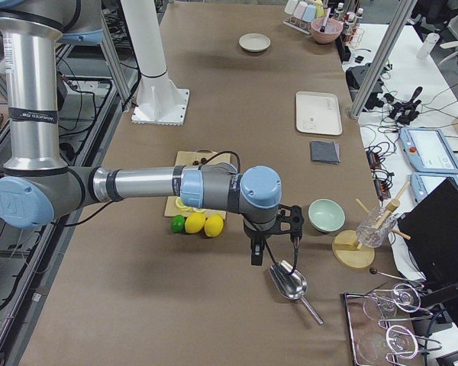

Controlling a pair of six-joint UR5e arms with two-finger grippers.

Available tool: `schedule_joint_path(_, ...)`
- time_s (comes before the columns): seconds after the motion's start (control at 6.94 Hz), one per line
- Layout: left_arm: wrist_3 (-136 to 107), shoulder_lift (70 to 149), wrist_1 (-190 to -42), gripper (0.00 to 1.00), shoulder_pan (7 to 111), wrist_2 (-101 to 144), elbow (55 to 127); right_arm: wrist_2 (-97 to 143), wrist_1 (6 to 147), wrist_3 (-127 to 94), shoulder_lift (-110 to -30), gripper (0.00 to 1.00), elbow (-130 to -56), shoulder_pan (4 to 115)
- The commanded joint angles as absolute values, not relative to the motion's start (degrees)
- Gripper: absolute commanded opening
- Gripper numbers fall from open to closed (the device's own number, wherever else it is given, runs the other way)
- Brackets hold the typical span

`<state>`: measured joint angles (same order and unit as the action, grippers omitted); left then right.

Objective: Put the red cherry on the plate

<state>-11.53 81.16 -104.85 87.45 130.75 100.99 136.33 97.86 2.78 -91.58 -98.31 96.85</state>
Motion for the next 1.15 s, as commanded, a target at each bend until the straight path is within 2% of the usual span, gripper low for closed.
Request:
schedule_joint_path(0.0,-11.6,81.39,-104.77,0.98,87.45,130.78,100.72,136.23,97.82,2.72,-91.5,1.0,-98.26,96.86)
schedule_joint_path(1.01,-11.78,81.56,-104.85,0.98,87.36,130.87,100.37,135.97,97.91,2.81,-91.58,1.0,-98.35,96.86)
